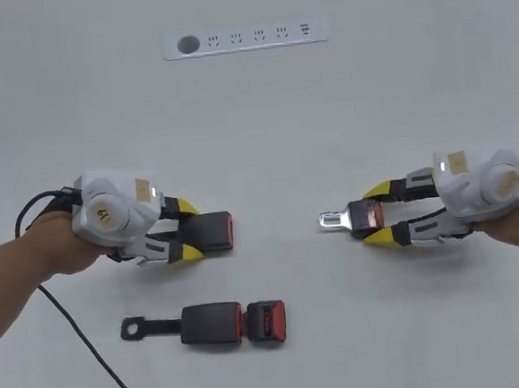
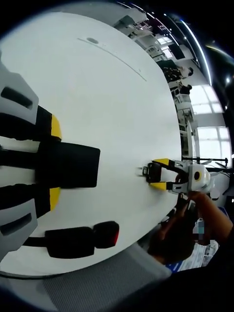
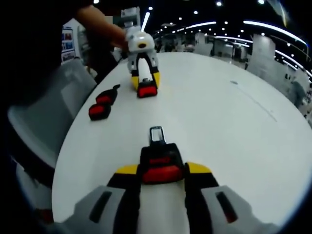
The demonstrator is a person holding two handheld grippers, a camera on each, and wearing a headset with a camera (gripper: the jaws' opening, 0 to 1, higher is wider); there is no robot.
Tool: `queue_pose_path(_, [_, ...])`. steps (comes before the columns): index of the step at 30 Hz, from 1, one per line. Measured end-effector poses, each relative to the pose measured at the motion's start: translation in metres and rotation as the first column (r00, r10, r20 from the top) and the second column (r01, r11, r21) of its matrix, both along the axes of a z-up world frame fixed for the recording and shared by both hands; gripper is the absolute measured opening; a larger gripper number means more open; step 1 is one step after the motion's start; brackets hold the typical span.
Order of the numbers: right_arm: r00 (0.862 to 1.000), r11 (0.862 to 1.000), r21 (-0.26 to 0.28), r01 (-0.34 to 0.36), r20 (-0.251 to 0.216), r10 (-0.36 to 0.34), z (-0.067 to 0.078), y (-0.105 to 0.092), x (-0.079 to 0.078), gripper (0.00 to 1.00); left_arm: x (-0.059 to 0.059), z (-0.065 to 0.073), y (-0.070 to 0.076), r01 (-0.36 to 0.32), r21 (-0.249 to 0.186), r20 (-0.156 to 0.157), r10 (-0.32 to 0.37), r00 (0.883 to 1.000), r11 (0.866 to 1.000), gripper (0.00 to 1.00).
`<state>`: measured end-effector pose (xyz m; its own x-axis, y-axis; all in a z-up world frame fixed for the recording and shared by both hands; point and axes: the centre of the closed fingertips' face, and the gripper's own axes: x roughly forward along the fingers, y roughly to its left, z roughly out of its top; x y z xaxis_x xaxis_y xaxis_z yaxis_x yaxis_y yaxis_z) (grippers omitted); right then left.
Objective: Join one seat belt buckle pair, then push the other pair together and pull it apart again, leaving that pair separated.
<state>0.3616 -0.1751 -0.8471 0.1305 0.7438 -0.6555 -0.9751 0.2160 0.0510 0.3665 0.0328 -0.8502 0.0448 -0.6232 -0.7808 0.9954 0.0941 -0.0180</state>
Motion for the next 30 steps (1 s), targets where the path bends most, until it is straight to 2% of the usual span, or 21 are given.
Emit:
queue_pose_path(6, [1.000,1.000,0.023,0.010,0.001,-0.010,0.000,0.007,0.002,0.35,0.000,0.001,0.000,0.003,0.002,-0.002,-0.003,1.000,1.000,0.35])
queue_pose_path(15, [1.000,0.999,0.048,0.022,0.015,-0.023,-0.001,0.029,0.002,0.35,0.000,0.001,0.000,-0.001,0.006,-0.005,0.001,1.000,1.000,0.35])
queue_pose_path(23, [1.000,0.997,0.068,0.024,0.013,-0.025,0.000,0.052,-0.002,0.35,0.001,0.002,0.000,0.001,0.005,-0.004,-0.001,1.000,1.000,0.35])
queue_pose_path(30, [1.000,0.996,0.084,0.019,0.010,-0.020,0.000,0.065,0.001,0.35,0.001,0.002,-0.001,0.002,0.009,-0.005,-0.002,1.000,1.000,0.35])
